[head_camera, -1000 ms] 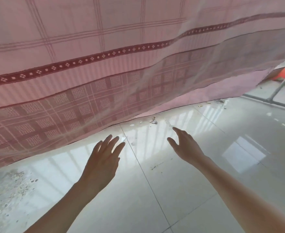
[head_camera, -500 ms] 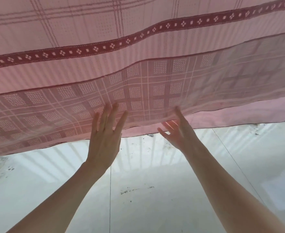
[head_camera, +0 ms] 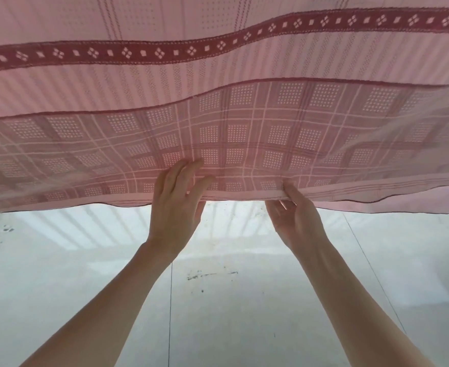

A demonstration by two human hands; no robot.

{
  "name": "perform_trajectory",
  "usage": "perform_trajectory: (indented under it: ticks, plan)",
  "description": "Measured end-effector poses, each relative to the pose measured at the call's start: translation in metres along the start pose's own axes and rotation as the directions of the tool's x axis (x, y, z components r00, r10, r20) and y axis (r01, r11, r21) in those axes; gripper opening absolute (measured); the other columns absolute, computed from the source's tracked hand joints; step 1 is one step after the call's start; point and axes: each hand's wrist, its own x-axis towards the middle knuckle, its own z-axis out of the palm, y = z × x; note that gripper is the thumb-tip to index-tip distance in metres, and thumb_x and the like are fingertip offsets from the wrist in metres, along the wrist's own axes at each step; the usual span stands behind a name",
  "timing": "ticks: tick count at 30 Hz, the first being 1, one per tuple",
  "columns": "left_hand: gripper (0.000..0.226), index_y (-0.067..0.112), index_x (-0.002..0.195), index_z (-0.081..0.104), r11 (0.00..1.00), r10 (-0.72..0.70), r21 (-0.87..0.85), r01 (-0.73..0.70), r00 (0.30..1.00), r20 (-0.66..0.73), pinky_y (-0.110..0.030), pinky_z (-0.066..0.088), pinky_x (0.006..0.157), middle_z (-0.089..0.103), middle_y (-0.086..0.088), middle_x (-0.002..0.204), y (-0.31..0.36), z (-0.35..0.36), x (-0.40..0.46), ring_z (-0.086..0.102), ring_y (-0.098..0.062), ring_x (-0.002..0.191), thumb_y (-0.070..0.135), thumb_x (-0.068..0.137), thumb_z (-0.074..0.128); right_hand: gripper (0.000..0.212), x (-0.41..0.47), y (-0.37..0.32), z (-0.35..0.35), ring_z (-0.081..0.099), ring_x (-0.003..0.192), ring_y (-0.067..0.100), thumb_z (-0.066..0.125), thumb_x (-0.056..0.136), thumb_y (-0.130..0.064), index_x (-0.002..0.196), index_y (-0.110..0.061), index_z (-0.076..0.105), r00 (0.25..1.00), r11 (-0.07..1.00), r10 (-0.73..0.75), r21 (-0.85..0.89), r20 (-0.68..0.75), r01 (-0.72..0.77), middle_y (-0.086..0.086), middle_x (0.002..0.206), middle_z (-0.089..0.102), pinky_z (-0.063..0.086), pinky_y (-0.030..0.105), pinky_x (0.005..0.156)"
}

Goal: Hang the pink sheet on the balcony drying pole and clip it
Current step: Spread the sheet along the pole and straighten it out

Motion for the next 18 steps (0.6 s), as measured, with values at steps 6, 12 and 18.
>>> perform_trajectory:
  ticks: [6, 12, 18]
  plan:
    - [0.023, 0.012, 0.103, 0.069, 0.980, 0.052, -0.194, -0.053, 0.999, -0.010, -0.029, 0.039, 0.077, 0.062, -0.007, 0.081, -0.012, 0.005, -0.025, 0.045, -0.018, 0.079, 0.004, 0.083, 0.059, 0.017, 0.004, -0.009, -0.013, 0.066, 0.090, 0.014, 0.062, 0.083, -0.016, 0.100, -0.015, 0.061, 0.994, 0.990, -0.080, -0.121, -0.073, 0.070, -0.002, 0.087, 0.067, 0.053, 0.031, 0.077]
    - [0.032, 0.012, 0.099, 0.070, 0.992, 0.008, -0.122, -0.011, 1.000, -0.028, -0.035, 0.044, 0.077, 0.063, -0.007, 0.079, -0.022, 0.028, -0.016, 0.049, -0.022, 0.078, -0.009, 0.076, 0.062, 0.004, 0.022, -0.045, -0.042, 0.059, 0.090, 0.012, 0.056, 0.088, -0.012, 0.090, -0.014, 0.060, 0.976, 0.986, -0.162, 0.010, -0.147, 0.165, -0.004, 0.088, 0.062, 0.048, 0.029, 0.086]
    - [0.028, 0.011, 0.091, 0.073, 0.995, -0.062, -0.079, 0.057, 0.996, -0.062, -0.029, 0.044, 0.066, 0.062, -0.008, 0.076, -0.022, 0.045, -0.013, 0.051, -0.024, 0.074, -0.010, 0.075, 0.063, 0.017, 0.048, -0.040, -0.071, 0.060, 0.073, 0.006, 0.058, 0.088, -0.012, 0.072, -0.018, 0.057, 0.979, 0.984, -0.156, -0.108, -0.131, 0.142, -0.009, 0.065, 0.066, 0.048, 0.025, 0.072]
